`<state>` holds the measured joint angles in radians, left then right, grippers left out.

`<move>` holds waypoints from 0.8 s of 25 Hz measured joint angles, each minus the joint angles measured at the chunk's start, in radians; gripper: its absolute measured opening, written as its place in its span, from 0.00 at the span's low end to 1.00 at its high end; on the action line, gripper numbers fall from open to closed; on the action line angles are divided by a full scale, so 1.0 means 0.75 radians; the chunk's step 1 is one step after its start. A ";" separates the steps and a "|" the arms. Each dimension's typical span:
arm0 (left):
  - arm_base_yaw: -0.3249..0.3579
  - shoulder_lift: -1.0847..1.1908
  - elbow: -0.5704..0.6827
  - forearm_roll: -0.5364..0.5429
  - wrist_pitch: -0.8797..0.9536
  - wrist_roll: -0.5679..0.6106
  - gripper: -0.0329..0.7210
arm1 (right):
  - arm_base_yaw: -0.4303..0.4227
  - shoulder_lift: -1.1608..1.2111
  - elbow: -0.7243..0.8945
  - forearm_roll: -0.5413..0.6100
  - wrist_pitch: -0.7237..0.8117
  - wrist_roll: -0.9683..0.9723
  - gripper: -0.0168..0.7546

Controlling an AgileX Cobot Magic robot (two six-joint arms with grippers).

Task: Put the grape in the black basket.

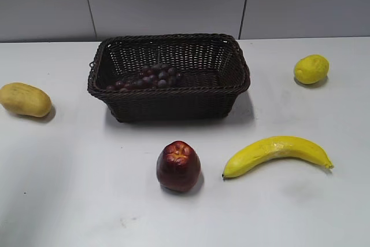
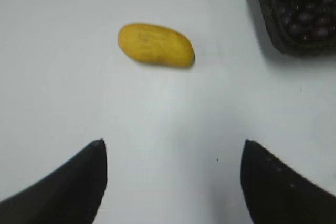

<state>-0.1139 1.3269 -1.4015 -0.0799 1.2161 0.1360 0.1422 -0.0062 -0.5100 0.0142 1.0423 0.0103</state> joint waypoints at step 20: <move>0.002 -1.357 1.095 0.031 -0.097 -0.132 0.82 | 0.000 0.000 0.000 0.000 0.000 0.000 0.79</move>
<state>-0.1126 0.3088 -0.5804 -0.0569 1.1432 0.0373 0.1422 -0.0062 -0.5100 0.0142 1.0423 0.0103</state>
